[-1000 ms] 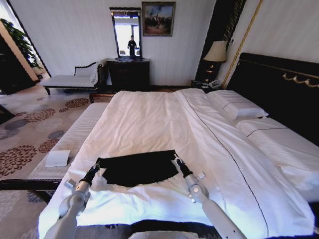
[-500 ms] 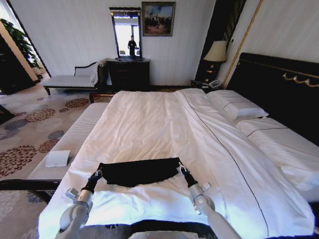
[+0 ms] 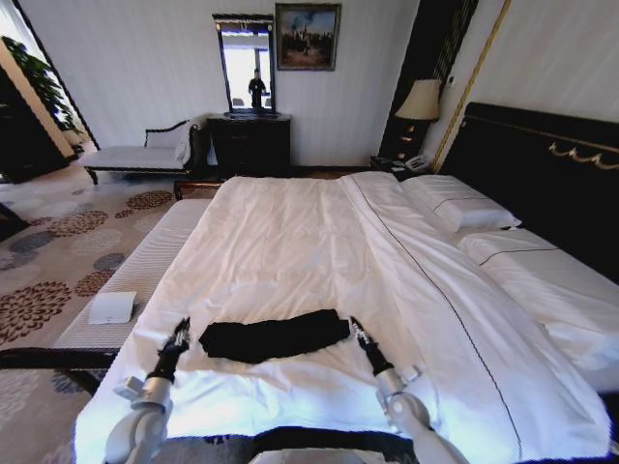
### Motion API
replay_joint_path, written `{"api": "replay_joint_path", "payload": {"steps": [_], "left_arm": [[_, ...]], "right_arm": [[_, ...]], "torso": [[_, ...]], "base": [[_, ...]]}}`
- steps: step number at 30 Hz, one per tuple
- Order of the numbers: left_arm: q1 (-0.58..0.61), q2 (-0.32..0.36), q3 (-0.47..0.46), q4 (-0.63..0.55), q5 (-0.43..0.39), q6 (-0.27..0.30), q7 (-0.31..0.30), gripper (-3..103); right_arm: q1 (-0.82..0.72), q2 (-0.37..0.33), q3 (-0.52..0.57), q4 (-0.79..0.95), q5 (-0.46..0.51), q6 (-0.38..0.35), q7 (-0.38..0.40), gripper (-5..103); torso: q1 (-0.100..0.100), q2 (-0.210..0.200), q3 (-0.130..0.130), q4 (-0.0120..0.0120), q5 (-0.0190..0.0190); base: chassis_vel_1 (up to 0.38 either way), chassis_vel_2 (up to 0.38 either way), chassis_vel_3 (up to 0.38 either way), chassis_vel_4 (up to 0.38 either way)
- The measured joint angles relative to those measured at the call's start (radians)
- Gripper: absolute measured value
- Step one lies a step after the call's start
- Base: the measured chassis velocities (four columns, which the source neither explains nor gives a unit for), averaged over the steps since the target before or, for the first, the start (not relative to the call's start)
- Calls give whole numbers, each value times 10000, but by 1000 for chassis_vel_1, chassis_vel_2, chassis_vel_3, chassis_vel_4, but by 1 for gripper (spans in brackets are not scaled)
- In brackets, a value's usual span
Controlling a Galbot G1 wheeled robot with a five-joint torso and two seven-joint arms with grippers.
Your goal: Fold the clothes on the bed.
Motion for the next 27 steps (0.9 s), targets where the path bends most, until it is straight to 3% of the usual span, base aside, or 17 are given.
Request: {"api": "replay_joint_path", "payload": {"steps": [2, 3, 7, 8, 9, 10, 12, 14, 15, 22, 27], "left_arm": [[-397, 79, -2, -334, 621, 995, -708, 43], [-397, 79, -2, -334, 621, 995, -708, 43], [-1708, 225, 755, -219, 1487, 3939, -2929, 64], [-1708, 225, 755, -219, 1487, 3939, -2929, 64], [-1960, 244, 1001, -58, 1592, 4462, -3321, 70], [-2148, 270, 1253, 67, 1643, 4924, -3609, 70], [-2296, 363, 1738, 195, 1712, 5706, -3998, 81], [-2252, 442, 2032, 248, 1822, 6153, -4165, 86], [-1939, 627, 2620, 465, 2338, 6656, -4311, 99], [-1036, 498, 2847, 141, 2824, 6529, -4329, 100], [38, 236, 2629, -212, 3389, 6059, -4221, 100]], "right_arm": [[285, -279, -171, 325, -309, -171, 967, 37], [285, -279, -171, 325, -309, -171, 967, 37], [1469, -686, -1215, 284, -806, -1503, 2988, 60], [1469, -686, -1215, 284, -806, -1503, 2988, 60], [1800, -725, -1500, 120, -1035, -2015, 3351, 60], [2126, -749, -1816, -50, -1193, -2481, 3684, 65], [2683, -746, -2376, -404, -1387, -3342, 4400, 76], [2946, -733, -2693, -598, -1460, -3863, 4856, 81], [3157, -704, -3076, -770, -1518, -4717, 5618, 96], [2346, -1179, -3038, 314, -1387, -5486, 6374, 100], [1120, -1616, -2663, 1548, -1178, -5813, 6822, 100]], "torso": [[0, 1, 0, 3, 5], [0, 1, 0, 3, 5], [4, -1, 1, 0, 7], [4, -1, 1, 0, 7], [5, -1, 3, 1, 2], [6, -2, 3, 0, -3], [6, -2, 3, 2, 4], [5, -2, 3, 2, 2], [4, -2, 2, 2, 2], [4, -2, 1, 1, 2], [0, -1, -1, 1, 3]], "base": [[0, 0, 0, 0], [0, 0, 0, 0], [0, 0, 0, 0], [0, 0, 0, 0], [0, 0, 0, 0], [0, 0, 0, 0], [0, 0, 0, 0], [0, 0, 0, 0], [0, 0, 0, 0], [0, 0, 0, 0], [0, 0, 0, 0]]}}
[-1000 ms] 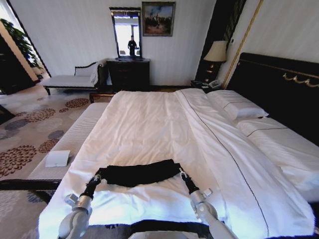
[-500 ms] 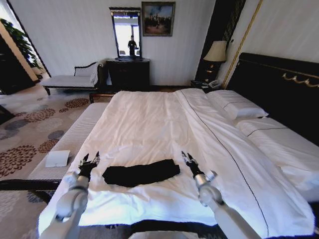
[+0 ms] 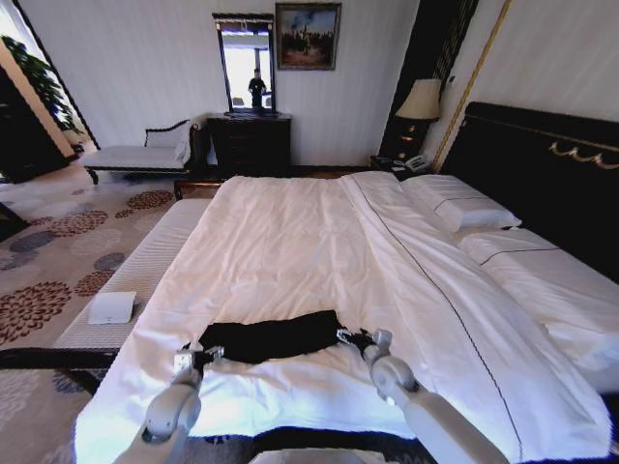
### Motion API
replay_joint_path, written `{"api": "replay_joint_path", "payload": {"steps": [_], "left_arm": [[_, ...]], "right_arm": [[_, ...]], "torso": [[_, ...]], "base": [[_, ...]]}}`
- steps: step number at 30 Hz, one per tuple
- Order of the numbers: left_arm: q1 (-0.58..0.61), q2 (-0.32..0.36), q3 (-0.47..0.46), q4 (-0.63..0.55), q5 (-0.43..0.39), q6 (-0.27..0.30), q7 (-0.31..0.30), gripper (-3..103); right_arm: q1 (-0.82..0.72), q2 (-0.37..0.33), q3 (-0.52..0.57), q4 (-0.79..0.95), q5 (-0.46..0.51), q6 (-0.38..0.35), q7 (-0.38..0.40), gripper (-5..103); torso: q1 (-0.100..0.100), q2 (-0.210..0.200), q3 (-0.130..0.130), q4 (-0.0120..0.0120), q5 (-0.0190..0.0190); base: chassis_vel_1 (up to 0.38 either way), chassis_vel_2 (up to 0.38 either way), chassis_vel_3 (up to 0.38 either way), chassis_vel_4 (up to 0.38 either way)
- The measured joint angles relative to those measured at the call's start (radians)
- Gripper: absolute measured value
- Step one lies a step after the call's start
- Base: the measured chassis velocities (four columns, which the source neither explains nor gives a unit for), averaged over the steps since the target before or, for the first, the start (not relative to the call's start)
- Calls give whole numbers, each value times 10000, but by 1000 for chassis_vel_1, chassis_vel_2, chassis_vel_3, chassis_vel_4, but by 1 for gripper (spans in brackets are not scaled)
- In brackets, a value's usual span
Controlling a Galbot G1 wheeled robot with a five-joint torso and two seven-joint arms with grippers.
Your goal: Fold the clothes on the bed.
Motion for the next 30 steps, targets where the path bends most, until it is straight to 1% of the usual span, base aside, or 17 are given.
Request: {"api": "replay_joint_path", "payload": {"steps": [3, 4, 6, 8, 10, 12, 14, 16, 19, 21, 23, 24, 25, 26, 28, 29, 30], "left_arm": [[974, -227, -390, -431, 120, -580, 137, 100], [1269, -304, -552, -621, 113, -775, 153, 100], [1363, -329, -610, -690, 102, -826, 155, 100], [1822, -458, -954, -1069, 38, -1092, 148, 100], [1959, -523, -1160, -1206, 47, -1256, 104, 100], [1994, -787, -1817, -1435, -72, -1618, 42, 100], [1962, -819, -1905, -1456, -138, -1635, 39, 100], [1491, -900, -2122, -1571, -877, -1610, 20, 100], [933, -858, -1915, -1625, -1227, -1436, -12, 100], [301, -756, -1528, -1536, -1140, -1290, -32, 100], [-423, -662, -1110, -1233, -1050, -844, -128, 100], [-423, -662, -1110, -1233, -1050, -844, -128, 100], [-902, -628, -870, -947, -1160, -248, -292, 100], [-902, -628, -870, -947, -1160, -248, -292, 100], [-1199, -630, -757, -690, -1382, 353, -505, 100], [-1464, -601, -637, -423, -1650, 941, -741, 100], [-1628, -536, -535, -225, -1833, 1273, -883, 100]], "right_arm": [[-934, -280, 459, 901, 184, -137, 628, 100], [-1166, -350, 657, 1148, 196, -76, 714, 100], [-1216, -361, 712, 1208, 201, -52, 729, 100], [-1489, -370, 1074, 1506, 282, 205, 788, 100], [-1532, -304, 1212, 1562, 362, 383, 789, 100], [-1478, -32, 1351, 1535, 517, 861, 709, 100], [-1451, 30, 1359, 1518, 550, 921, 674, 100], [-1244, 392, 1304, 1473, 768, 1092, 557, 100], [-1067, 663, 1154, 1442, 825, 1114, 536, 100], [-879, 866, 963, 1369, 757, 1110, 520, 100], [-779, 963, 781, 1260, 587, 1096, 505, 100], [-779, 963, 781, 1260, 587, 1096, 505, 100], [-717, 987, 626, 1174, 470, 1080, 479, 100], [-717, 987, 626, 1174, 470, 1080, 479, 100], [-632, 967, 454, 1106, 432, 1033, 449, 100], [-618, 923, 378, 1084, 416, 1000, 408, 100], [-641, 882, 374, 1081, 392, 992, 396, 100]], "torso": [[0, 2, 0, -1, 0], [0, 2, 0, 0, -2], [0, 2, 0, 0, -2], [0, 2, 0, 0, -1], [0, 2, 0, 0, -2], [0, 2, 0, 2, 0], [0, 2, 1, 2, 0], [0, 2, 1, 3, 0], [0, 1, 1, -1, 0], [1, 1, 2, 0, -2], [3, 0, 3, 0, -2], [3, 0, 3, 0, -2], [4, 1, 3, -5, -3], [4, 1, 3, -5, -3], [4, 0, 4, -1, -3], [3, 0, 3, 3, 0], [3, 0, 3, 4, -3]], "base": [[0, 0, 0, 0], [0, 0, 0, 0], [0, 0, 0, 0], [0, 0, 0, 0], [0, 0, 0, 0], [0, 0, 0, 0], [0, 0, 0, 0], [0, 0, 0, 0], [0, 0, 0, 0], [0, 0, 0, 0], [0, 0, 0, 0], [0, 0, 0, 0], [0, 0, 0, 0], [0, 0, 0, 0], [0, 0, 0, 0], [0, 0, 0, 0], [0, 0, 0, 0]]}}
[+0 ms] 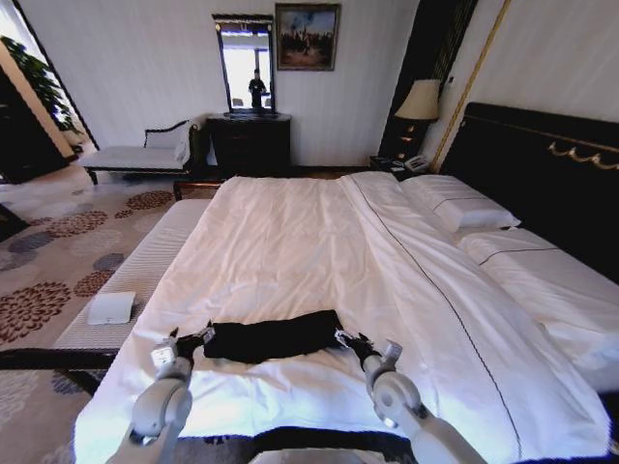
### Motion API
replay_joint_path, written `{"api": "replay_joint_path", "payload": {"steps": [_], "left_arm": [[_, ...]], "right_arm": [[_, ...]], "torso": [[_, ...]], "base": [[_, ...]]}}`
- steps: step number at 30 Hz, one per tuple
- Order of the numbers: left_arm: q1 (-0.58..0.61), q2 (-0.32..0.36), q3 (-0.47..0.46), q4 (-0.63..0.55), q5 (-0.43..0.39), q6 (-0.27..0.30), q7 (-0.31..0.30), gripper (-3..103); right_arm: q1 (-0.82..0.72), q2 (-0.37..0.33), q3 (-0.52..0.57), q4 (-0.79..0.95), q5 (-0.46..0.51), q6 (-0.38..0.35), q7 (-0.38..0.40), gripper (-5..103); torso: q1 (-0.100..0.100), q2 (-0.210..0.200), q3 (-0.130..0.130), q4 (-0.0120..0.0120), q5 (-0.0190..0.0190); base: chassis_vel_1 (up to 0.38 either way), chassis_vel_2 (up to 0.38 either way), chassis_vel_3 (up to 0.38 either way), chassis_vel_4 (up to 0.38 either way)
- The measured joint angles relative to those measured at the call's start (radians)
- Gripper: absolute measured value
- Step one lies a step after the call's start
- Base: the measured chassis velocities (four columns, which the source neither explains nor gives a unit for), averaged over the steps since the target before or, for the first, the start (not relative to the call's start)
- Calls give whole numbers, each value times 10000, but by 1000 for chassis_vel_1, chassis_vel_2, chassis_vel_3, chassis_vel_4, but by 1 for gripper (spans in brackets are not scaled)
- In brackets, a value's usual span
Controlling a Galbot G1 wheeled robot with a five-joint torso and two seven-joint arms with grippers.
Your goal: Fold the clothes on the bed.
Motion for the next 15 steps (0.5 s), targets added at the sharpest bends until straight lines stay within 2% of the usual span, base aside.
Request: {"api": "replay_joint_path", "payload": {"steps": [3, 9, 15], "left_arm": [[-242, 170, 174, 292, -148, 270, -71, 100], [-620, 527, 418, 672, -293, 407, 28, 100], [-66, 1109, 552, 441, -448, 608, 160, 100]], "right_arm": [[-56, -70, 15, -12, -43, -3, -11, 100], [-130, -146, 52, -48, -89, -3, -20, 100], [-179, -178, 82, -83, -127, -1, -24, 100]], "torso": [[0, 0, 0, -5, 1], [0, 0, 0, -5, 2], [0, 0, -1, -4, 2]], "base": [[0, 0, 0, 0], [0, 0, 0, 0], [0, 0, 0, 0]]}}
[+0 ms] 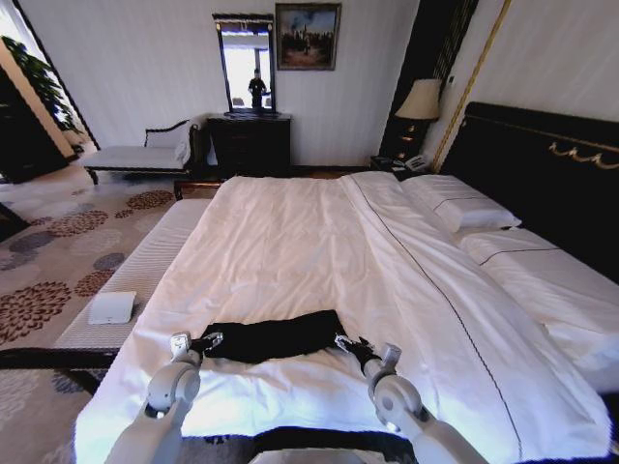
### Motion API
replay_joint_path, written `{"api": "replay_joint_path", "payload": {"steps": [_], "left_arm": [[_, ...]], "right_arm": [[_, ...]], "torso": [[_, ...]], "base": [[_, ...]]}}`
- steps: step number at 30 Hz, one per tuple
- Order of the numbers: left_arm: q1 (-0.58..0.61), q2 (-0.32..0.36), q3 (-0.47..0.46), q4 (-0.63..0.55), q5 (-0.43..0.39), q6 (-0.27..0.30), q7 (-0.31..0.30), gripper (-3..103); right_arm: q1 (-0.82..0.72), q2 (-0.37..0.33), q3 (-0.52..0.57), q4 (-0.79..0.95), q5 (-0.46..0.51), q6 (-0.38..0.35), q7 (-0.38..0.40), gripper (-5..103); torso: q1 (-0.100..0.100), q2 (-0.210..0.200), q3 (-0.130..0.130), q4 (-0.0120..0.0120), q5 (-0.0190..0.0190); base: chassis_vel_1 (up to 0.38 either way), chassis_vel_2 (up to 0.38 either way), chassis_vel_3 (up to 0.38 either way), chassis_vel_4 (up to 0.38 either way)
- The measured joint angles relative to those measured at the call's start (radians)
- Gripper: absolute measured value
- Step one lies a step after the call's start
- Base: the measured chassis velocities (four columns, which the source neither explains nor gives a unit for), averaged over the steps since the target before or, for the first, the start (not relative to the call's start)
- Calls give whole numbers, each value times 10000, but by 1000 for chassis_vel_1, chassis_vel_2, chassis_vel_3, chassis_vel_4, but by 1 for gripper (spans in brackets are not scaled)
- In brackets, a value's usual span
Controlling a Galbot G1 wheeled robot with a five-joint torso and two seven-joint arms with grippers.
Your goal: Fold the clothes on the bed.
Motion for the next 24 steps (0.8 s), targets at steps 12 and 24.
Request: {"api": "replay_joint_path", "payload": {"steps": [12, 24], "left_arm": [[3791, 891, -325, -2305, 414, -360, -17, 100], [2503, -65, -1841, -2345, -259, -924, -82, 100]], "right_arm": [[-106, 86, 294, -201, -120, 205, -120, 100], [1580, 345, 181, -1563, 316, 292, -1654, 100]], "torso": [[-1, 1, -2, 3, 3], [0, 1, 0, -1, 2]], "base": [[0, 0, 0, 0], [0, 0, 0, 0]]}}
